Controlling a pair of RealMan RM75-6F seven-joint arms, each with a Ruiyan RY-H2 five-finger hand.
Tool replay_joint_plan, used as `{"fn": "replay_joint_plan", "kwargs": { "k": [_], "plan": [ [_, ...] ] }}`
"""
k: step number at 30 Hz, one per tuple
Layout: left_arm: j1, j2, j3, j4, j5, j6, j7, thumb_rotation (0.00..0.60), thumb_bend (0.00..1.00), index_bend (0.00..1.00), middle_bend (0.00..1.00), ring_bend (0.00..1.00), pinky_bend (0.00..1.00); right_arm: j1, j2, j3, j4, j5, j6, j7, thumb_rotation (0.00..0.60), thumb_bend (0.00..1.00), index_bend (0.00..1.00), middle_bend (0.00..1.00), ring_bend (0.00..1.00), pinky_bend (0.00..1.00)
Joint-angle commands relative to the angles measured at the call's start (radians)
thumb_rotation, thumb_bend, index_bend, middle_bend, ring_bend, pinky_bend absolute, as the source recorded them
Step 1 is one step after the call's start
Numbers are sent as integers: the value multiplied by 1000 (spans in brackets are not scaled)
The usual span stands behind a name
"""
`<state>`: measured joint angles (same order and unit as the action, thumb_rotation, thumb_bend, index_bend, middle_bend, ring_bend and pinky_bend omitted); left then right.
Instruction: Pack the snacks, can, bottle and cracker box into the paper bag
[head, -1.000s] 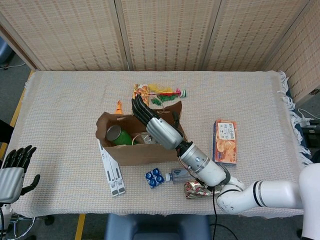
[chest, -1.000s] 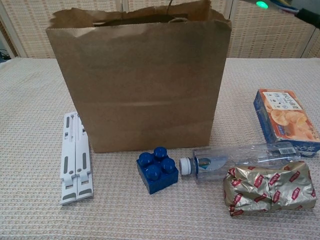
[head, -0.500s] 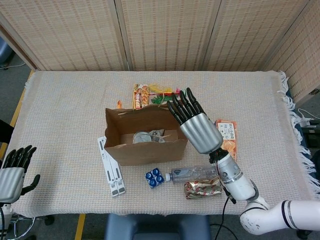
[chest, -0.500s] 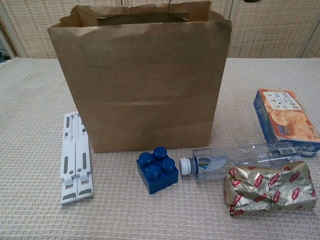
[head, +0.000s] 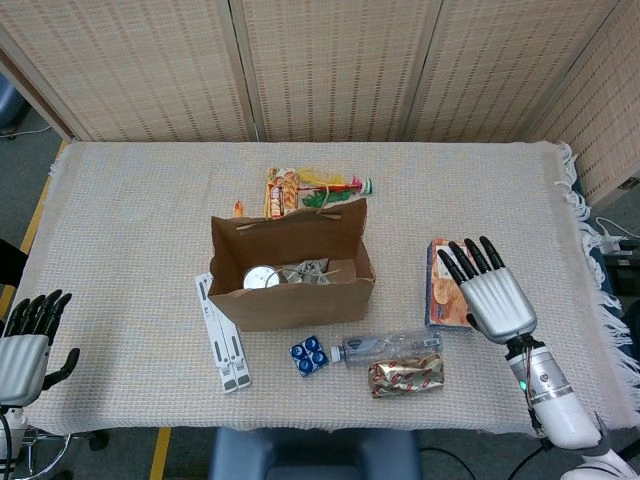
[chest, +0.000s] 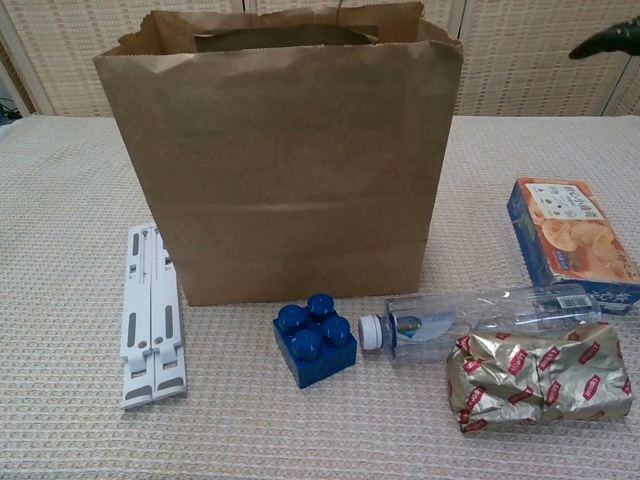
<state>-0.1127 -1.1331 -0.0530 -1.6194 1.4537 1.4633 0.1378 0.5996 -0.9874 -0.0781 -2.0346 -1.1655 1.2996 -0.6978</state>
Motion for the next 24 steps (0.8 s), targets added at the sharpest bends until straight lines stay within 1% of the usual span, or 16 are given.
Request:
{"fn": "replay_joint_plan", "kwargs": {
  "k": [1, 4, 8, 12, 14, 16, 17, 18, 19, 20, 22, 24],
  "plan": [
    [1, -2, -1, -1, -1, 2, 4, 600, 379, 30, 0, 0, 0, -16, 31, -30, 17, 6, -116, 93, 600, 32, 0, 55, 1, 57],
    [1, -4, -2, -2, -3, 3, 10, 600, 379, 30, 0, 0, 0, -14, 17, -49, 27, -59, -165, 93, 600, 31, 0, 56, 1, 58],
    [1, -5, -2, -2, -4, 3, 11, 600, 379, 29, 0, 0, 0, -20, -44, -75, 56, -145, -196, 33, 600, 31, 0, 61, 2, 76],
    [1, -4, -2, 0, -2, 3, 7, 600, 380, 30, 0, 0, 0, -27, -110, -88, 72, -179, -227, -7, 600, 31, 8, 85, 14, 90],
    [1, -4, -2, 1, -1, 3, 5, 600, 379, 30, 0, 0, 0, -31, -139, -92, 78, -193, -241, -22, 600, 31, 32, 106, 29, 103],
    [1, -4, -2, 1, -1, 3, 4, 600, 380, 30, 0, 0, 0, -32, -157, -95, 81, -192, -253, -39, 600, 31, 28, 110, 32, 105],
    [1, -3, -2, 1, -1, 2, 3, 600, 380, 30, 0, 0, 0, -33, -166, -94, 81, -179, -263, -57, 600, 29, 14, 107, 22, 83],
    [1, -3, -2, 1, -1, 2, 3, 600, 380, 29, 0, 0, 0, -32, -173, -93, 82, -168, -268, -72, 600, 26, 6, 95, 15, 63],
    [1, -3, -1, 1, -1, 1, 3, 600, 380, 30, 0, 0, 0, -32, -180, -90, 82, -154, -272, -88, 600, 15, 0, 64, 4, 27],
    [1, -3, -1, 1, 0, 1, 2, 600, 380, 30, 0, 0, 0, -33, -190, -85, 82, -130, -274, -114, 600, 9, 0, 42, 0, 10],
    [1, -2, -1, 1, 0, 1, 1, 600, 379, 30, 0, 0, 0, -33, -210, -76, 84, -100, -269, -150, 600, 0, 0, 2, 0, 0],
    [1, -2, -1, 1, 1, 1, 0, 600, 379, 30, 0, 0, 0, -34, -237, -65, 96, -74, -262, -183, 600, 0, 0, 0, 0, 0]
  ]
}}
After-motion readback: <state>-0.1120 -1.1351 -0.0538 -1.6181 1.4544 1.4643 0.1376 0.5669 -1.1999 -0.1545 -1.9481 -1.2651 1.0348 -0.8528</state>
